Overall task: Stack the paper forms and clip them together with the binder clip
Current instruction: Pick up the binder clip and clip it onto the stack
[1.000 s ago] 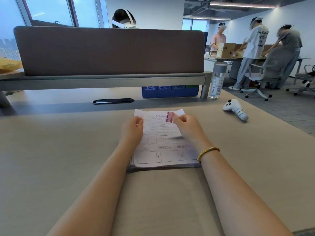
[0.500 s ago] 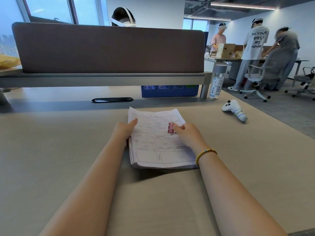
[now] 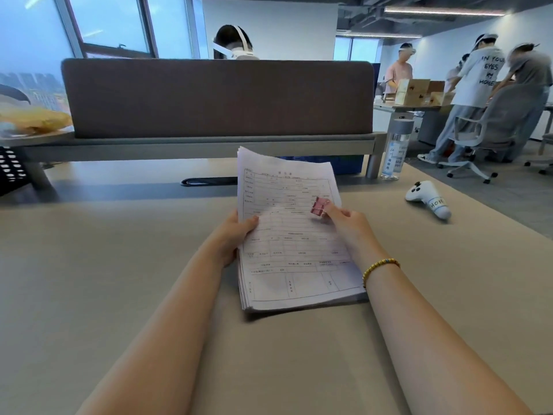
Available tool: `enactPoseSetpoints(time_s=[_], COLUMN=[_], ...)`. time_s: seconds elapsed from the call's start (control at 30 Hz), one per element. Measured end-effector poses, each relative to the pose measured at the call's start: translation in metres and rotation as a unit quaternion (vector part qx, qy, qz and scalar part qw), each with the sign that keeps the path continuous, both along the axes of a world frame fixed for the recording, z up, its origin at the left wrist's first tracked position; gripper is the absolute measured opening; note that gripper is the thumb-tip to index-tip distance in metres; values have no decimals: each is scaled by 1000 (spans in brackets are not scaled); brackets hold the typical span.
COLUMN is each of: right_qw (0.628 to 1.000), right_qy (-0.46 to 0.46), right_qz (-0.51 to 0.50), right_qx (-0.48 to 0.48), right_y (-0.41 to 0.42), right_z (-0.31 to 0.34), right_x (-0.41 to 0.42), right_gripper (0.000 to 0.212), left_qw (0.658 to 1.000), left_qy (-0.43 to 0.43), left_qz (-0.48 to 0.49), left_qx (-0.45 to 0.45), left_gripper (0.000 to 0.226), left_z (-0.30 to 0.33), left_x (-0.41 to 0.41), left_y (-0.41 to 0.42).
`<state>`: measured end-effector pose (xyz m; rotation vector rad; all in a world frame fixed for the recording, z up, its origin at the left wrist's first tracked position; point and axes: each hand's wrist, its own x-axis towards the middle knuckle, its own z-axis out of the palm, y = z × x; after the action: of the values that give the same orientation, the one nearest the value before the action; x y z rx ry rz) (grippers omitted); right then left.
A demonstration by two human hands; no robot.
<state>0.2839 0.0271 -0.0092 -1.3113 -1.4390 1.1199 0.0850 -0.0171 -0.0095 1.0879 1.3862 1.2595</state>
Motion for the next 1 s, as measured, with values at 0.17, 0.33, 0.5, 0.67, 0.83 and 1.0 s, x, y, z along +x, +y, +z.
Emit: enactPoseSetpoints(time_s=[0.17, 0.33, 0.5, 0.67, 0.83, 1.0], right_qw=[996, 978, 970, 962, 850, 788], right_qy=[53, 103, 45, -29, -178, -241], right_qz=[-6, -21, 4, -35, -232, -141], right_qx=[76, 180, 238, 271, 439, 549], right_y=[-7, -19, -34, -38, -46, -51], right_z=[45, 84, 82, 79, 102, 152], right_x=[-7, -12, -13, -14, -22, -45], right_gripper=[41, 39, 18, 44, 40, 42], left_qw=[997, 979, 972, 965, 965, 966], left_qy=[-16, 27, 28, 26, 20, 28], left_qz=[14, -16, 74, 87, 78, 90], left_qx=[76, 201, 221, 246, 251, 242], left_gripper=[40, 15, 17, 16, 16, 16], left_z=[45, 88, 108, 124, 123, 131], left_x=[-6, -12, -10, -6, -4, -5], left_y=[-2, -14, -24, -30, -32, -31])
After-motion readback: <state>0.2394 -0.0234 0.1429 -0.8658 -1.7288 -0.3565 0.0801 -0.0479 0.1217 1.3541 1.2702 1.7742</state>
